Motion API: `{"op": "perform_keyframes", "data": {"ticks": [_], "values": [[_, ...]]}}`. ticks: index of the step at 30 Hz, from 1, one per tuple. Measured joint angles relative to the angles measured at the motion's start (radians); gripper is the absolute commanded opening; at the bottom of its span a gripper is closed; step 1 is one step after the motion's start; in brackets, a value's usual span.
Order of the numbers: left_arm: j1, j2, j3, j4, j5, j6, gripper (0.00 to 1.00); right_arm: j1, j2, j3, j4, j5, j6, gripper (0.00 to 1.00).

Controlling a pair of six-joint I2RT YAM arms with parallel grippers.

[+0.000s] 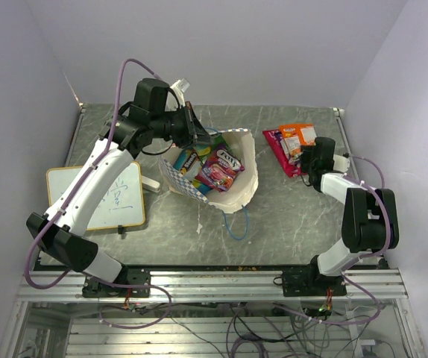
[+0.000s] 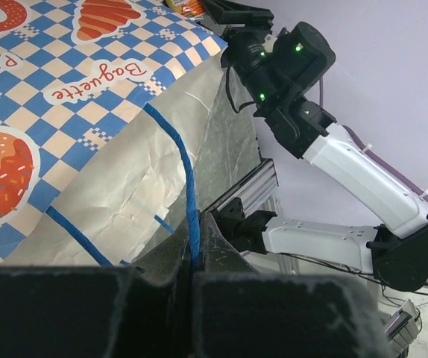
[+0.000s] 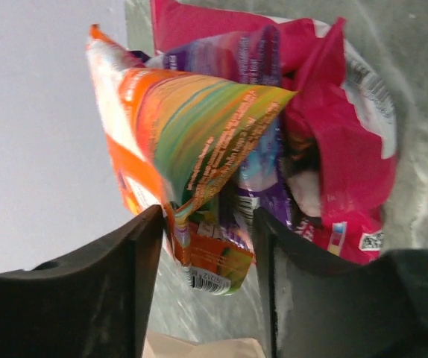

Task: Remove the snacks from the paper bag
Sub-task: Place the snack at the center of the board.

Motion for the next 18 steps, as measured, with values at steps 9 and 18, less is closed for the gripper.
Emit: {"op": "perform_keyframes", "data": {"ticks": [9,18], "values": [[0.000,-0.003,0.000,-0.012,0.021,0.026,0.07,0.000,-0.286,-0.118,-0.175,-0.063,-0.240,0.76],[0.000,-0.080,-0.128,0.055,0.064,0.037,0.07,0.000,-0.742,-0.255,-0.415,-0.240,-0.626,0.76]]}}
